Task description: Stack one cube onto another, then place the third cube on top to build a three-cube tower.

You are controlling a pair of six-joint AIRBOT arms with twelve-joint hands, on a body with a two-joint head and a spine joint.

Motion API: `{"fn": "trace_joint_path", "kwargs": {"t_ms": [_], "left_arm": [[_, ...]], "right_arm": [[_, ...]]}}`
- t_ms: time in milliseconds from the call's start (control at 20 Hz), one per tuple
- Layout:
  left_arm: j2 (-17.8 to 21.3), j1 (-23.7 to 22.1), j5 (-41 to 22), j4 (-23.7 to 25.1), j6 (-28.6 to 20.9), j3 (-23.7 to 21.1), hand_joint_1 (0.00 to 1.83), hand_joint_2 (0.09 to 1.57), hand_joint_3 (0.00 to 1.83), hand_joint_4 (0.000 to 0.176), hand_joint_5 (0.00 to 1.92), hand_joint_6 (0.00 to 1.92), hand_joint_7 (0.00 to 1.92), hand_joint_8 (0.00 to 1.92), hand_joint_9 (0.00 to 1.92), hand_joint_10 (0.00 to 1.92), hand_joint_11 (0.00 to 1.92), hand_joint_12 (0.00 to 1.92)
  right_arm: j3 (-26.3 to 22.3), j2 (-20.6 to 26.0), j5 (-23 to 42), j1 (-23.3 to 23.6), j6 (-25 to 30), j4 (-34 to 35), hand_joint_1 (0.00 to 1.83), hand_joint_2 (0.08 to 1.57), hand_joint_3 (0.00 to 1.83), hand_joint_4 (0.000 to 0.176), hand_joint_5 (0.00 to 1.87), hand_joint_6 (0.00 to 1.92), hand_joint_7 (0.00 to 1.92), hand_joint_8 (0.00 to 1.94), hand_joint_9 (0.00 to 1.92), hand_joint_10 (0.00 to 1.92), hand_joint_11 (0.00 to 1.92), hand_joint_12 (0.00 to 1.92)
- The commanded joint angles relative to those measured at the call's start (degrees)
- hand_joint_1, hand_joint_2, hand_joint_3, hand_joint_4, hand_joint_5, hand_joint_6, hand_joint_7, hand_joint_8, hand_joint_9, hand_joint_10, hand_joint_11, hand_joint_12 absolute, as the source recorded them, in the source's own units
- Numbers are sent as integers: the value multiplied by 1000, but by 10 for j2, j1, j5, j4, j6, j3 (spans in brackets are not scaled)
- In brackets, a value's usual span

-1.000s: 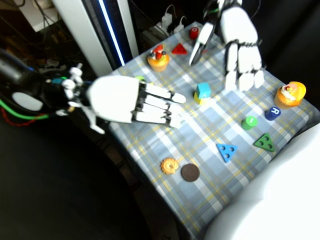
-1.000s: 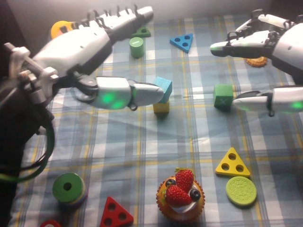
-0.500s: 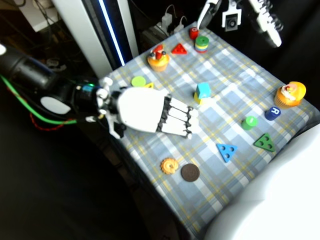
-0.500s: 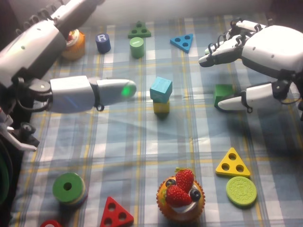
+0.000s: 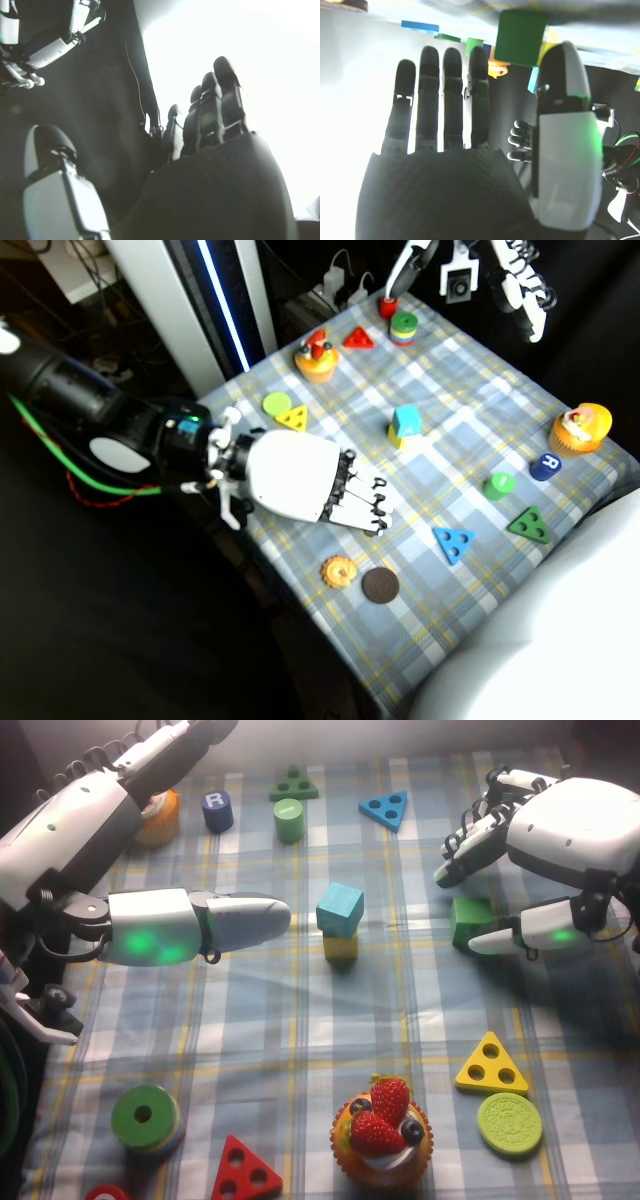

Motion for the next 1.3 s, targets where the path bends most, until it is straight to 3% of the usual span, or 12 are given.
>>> {"fn": "trace_joint_path", "kwargs": {"t_ms": [0, 50, 100, 150, 200, 350, 500, 650, 700, 750, 900, 1250], "left_arm": [[3, -3, -65, 16, -4, 0, 685, 784, 6, 176, 93, 2, 83, 2, 102, 4, 0, 375], [3, -3, -64, 16, -4, 0, 687, 785, 5, 176, 95, 3, 85, 3, 101, 4, 0, 372], [3, -3, -64, 16, -4, 0, 704, 778, 1, 176, 86, 3, 84, 1, 91, 3, 0, 292], [2, -2, -65, 16, -4, 0, 701, 775, 0, 176, 86, 4, 92, 4, 99, 7, 0, 277], [2, -2, -65, 16, -4, 0, 692, 777, 0, 176, 82, 2, 90, 3, 96, 5, 0, 273], [2, 3, -65, 11, -4, 0, 675, 785, 1, 176, 70, 1, 73, 0, 91, 1, 0, 319], [8, 5, -66, 13, -4, 0, 683, 783, 0, 176, 77, 0, 75, 0, 91, 2, 0, 348], [17, 11, -64, 17, -4, 0, 698, 779, 0, 176, 93, 2, 79, 1, 109, 4, 0, 464], [19, 13, -62, 18, -4, -1, 671, 796, 3, 176, 82, 0, 76, 0, 104, 0, 0, 454], [21, 13, -62, 18, -4, -1, 676, 815, 6, 176, 62, 2, 58, 2, 80, 3, 0, 385], [23, 15, -58, 17, -4, 1, 745, 833, 4, 176, 45, 1, 34, 2, 40, 3, 0, 253], [23, 15, -45, 11, -4, 5, 853, 837, 0, 176, 38, 1, 7, 0, 29, 2, 0, 195]], "right_arm": [[2, -4, 61, 9, 0, 8, 939, 997, 3, 0, 946, 31, 704, 3, 576, 2, 0, 1221], [2, -4, 61, 9, 0, 7, 968, 1005, 5, 0, 983, 40, 706, 3, 573, 1, 0, 1216], [2, -4, 61, 9, 0, 7, 1075, 1043, 2, 18, 1087, 607, 754, 6, 613, 11, 0, 1292], [2, -4, 62, 9, 0, 7, 1095, 1069, 2, 11, 1064, 801, 776, 8, 641, 18, 4, 1335], [2, -4, 62, 9, 0, 7, 1130, 1067, 0, 0, 1084, 802, 817, 15, 673, 28, 10, 1329], [2, -2, 77, 35, 17, -20, 1170, 1074, 1, 0, 1070, 823, 863, 16, 717, 36, 34, 1293], [5, 0, 89, 92, 70, -105, 1176, 1060, 0, 0, 1104, 765, 871, 4, 711, 13, 121, 1102], [22, -6, 89, 145, 134, -198, 1172, 1074, 0, 0, 1069, 823, 829, 0, 633, 0, 15, 1119], [30, -18, 89, 159, 161, -230, 1176, 1066, 0, 0, 1090, 789, 821, 8, 592, 1, 0, 969], [37, -26, 89, 166, 183, -251, 1183, 1055, 0, 0, 1116, 744, 806, 2, 630, 10, 63, 1066], [56, -51, 89, 176, 226, -293, 1189, 1036, 0, 0, 1163, 662, 829, 2, 687, 7, 120, 1063], [62, -73, 88, 174, 239, -311, 1188, 1042, 1, 0, 1146, 690, 861, 1, 665, 2, 0, 1185]]}}
